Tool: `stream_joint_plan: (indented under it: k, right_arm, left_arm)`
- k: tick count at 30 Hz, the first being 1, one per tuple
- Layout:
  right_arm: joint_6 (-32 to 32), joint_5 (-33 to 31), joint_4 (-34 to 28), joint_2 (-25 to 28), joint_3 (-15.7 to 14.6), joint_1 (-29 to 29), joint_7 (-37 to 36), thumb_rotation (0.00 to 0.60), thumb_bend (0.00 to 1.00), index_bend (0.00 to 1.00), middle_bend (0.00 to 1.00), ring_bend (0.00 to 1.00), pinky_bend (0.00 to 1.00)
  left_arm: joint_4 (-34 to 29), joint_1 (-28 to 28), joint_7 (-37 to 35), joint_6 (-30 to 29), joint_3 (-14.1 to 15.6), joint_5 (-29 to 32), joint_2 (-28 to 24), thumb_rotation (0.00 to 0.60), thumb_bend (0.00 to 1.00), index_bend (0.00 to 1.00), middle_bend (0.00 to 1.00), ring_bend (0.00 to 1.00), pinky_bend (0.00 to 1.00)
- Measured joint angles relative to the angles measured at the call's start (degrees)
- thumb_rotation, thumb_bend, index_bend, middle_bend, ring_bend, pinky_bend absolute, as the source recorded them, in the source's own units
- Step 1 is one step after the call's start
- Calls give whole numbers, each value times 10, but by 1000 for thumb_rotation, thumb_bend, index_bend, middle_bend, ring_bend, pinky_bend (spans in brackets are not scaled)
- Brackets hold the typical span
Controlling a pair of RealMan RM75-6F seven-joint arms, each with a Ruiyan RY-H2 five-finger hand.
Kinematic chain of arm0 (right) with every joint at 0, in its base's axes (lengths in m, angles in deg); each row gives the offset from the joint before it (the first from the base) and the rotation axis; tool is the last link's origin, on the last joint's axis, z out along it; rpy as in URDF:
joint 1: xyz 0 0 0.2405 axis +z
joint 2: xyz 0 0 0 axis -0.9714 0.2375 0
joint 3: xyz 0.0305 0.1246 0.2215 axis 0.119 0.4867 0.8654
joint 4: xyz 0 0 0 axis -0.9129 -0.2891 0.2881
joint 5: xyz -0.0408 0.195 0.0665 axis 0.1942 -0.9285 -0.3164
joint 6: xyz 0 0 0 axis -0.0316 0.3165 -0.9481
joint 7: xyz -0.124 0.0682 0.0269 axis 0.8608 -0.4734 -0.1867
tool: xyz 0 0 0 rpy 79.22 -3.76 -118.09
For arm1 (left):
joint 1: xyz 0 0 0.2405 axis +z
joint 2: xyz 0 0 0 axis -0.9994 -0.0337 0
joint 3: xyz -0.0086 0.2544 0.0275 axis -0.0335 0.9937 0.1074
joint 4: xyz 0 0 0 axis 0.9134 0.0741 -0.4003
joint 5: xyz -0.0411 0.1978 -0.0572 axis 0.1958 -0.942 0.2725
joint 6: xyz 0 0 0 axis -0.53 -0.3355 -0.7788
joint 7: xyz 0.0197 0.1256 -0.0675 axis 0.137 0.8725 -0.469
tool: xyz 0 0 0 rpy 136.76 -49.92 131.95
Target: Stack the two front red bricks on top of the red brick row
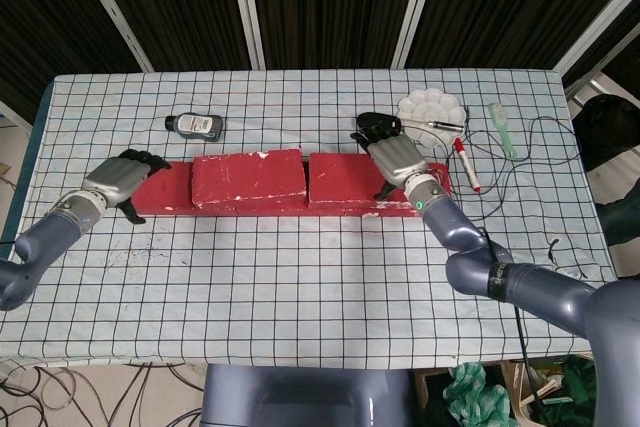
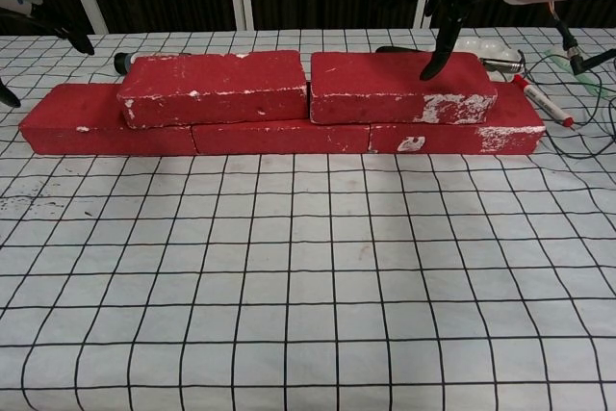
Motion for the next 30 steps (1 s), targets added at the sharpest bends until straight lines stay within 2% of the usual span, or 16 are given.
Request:
stream_joint_plan:
  k: [16,30]
  right_arm:
    - [3,-2,13,6,-2,-15,-5,600,5,0,17,0,123]
    - [13,6,25,3,1,-20,-9,600,5,0,17,0,123]
  left_arm:
    - [122,-38,21,61,4,62,106,600,22,103,89,0,7]
    - [147,-50,24,68,-3,75,130,600,22,87,89,0,7]
